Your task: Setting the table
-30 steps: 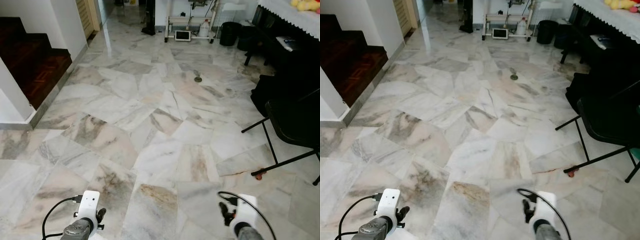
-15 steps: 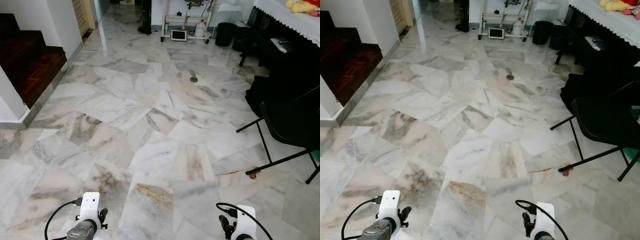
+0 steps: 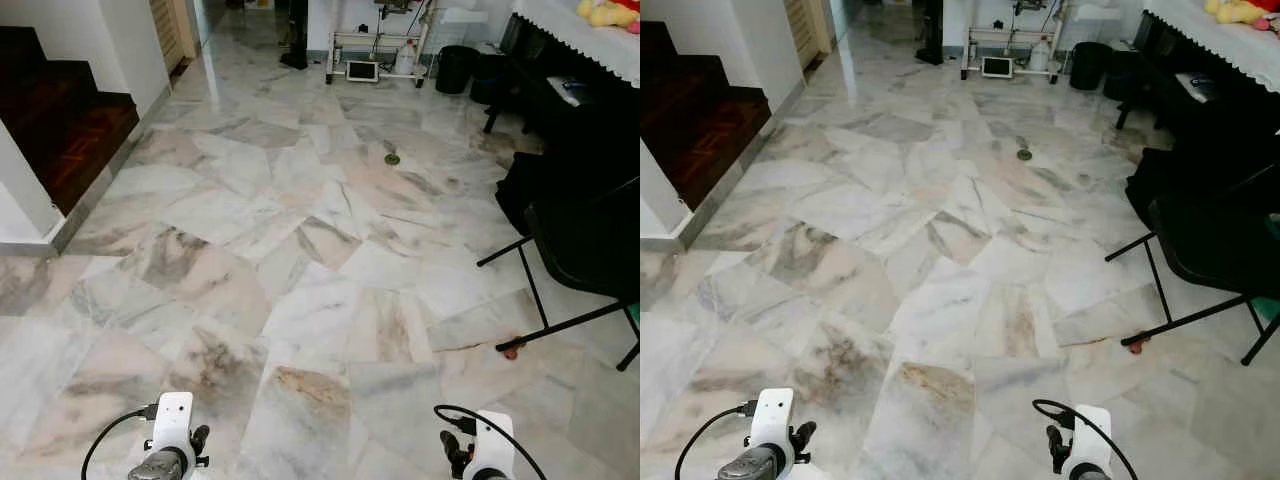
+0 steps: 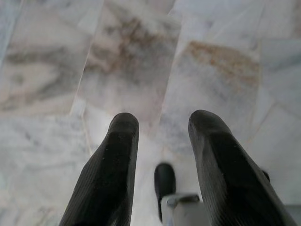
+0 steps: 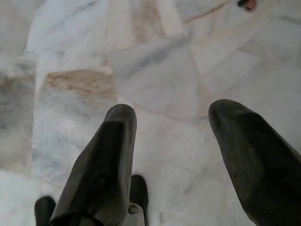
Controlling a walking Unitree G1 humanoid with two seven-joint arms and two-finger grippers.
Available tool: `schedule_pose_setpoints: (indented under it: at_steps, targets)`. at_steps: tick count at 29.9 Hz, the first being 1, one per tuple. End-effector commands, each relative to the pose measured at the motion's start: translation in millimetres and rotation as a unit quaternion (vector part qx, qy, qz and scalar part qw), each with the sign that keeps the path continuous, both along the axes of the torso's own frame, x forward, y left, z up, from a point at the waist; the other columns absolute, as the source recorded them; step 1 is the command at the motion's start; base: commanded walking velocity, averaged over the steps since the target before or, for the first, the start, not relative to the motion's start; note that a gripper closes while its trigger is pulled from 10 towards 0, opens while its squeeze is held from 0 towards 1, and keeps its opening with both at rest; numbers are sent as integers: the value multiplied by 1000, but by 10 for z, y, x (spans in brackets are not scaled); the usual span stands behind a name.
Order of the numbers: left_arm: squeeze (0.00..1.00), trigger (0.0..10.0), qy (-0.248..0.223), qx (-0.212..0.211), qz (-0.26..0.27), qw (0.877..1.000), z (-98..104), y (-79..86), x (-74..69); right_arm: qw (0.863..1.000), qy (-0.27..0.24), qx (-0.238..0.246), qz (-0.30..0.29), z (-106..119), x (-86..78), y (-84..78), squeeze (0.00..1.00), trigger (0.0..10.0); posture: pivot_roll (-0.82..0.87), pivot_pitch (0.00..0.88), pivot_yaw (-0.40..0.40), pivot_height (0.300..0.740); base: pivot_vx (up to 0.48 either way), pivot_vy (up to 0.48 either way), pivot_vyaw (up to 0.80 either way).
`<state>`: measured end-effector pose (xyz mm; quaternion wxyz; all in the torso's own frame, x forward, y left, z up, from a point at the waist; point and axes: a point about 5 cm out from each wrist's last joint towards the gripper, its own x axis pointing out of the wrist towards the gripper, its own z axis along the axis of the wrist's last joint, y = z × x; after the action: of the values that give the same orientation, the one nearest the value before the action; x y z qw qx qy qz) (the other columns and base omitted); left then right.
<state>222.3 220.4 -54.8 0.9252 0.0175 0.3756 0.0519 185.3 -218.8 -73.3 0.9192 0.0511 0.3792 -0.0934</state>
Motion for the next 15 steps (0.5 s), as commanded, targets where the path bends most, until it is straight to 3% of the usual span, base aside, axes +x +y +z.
schedule_pose_setpoints:
  at_steps: [1, 8, 15]
  targets:
    - [0, 10000, -13, -6, 10, 1000, 43, 1, 66, 1000, 3, -7, -18, 12, -13, -96, 0, 10000, 39, 0, -42, 740, 0, 0, -744]
    - [0, 10000, -17, -7, 12, 1000, 60, -1, 91, 1000, 3, -8, -24, 23, 10, -106, 0, 10000, 42, 0, -46, 740, 0, 0, -744]
    - [0, 10000, -9, -5, 16, 1000, 15, 26, 10, 999, 32, -4, -11, -83, -157, 3, 0, 10000, 83, 0, -73, 740, 0, 0, -744]
